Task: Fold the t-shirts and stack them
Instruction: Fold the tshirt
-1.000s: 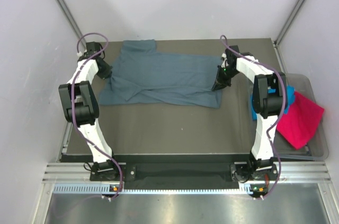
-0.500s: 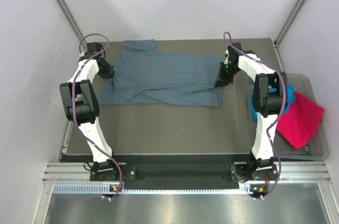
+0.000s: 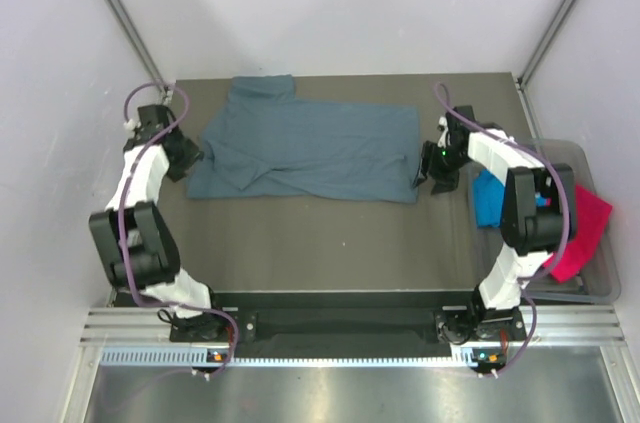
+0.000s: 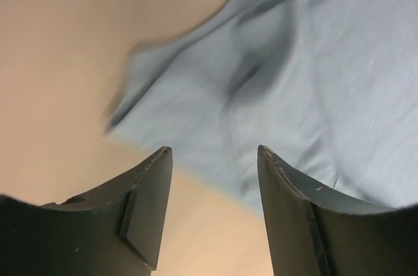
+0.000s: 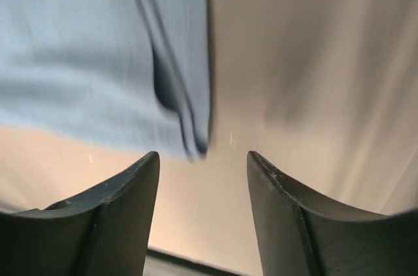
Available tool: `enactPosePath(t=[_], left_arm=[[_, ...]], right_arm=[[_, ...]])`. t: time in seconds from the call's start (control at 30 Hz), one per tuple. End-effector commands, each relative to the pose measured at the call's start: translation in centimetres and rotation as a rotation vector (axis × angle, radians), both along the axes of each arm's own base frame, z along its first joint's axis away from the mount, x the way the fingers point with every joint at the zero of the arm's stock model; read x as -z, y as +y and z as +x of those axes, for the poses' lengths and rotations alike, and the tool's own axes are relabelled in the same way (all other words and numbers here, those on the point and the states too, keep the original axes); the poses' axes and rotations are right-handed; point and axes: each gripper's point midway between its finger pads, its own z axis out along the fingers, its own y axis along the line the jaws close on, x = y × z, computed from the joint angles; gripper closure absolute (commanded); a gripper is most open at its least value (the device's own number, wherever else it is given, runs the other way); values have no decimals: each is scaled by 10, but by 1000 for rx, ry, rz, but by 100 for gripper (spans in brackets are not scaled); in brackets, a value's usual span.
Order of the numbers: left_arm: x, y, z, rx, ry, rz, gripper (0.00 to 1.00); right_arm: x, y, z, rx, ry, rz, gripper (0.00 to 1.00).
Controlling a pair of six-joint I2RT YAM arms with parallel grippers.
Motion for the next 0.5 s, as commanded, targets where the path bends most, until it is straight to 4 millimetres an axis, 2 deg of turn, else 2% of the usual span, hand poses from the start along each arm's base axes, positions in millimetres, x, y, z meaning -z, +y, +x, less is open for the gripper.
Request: enactPosePath(t=[0.0, 0.03, 0.07, 0.17, 0.2, 0.33, 0.47], left_arm=[[-10, 5, -33, -18, -43, -22, 40], [-12, 1, -40, -14, -62, -48, 39], [4, 0, -54, -28, -31, -87, 37], [16, 4, -65, -70, -33, -154, 34], [23, -1, -69, -64, -26, -202, 33], [46, 1, -70, -81, 34, -296, 33], [53, 6, -65, -95, 33, -292, 34]], right_arm=[[-15, 14, -2, -41, -113, 68, 43], [-15, 14, -3, -44, -124, 74, 43], [-12, 15, -8, -47, -119, 76, 43], [-8, 21, -11, -62, -116, 109, 44], [-7, 23, -11, -66, -117, 120, 44], [-2, 30, -12, -92, -112, 150, 44], [8, 32, -14, -83, -86, 161, 44]])
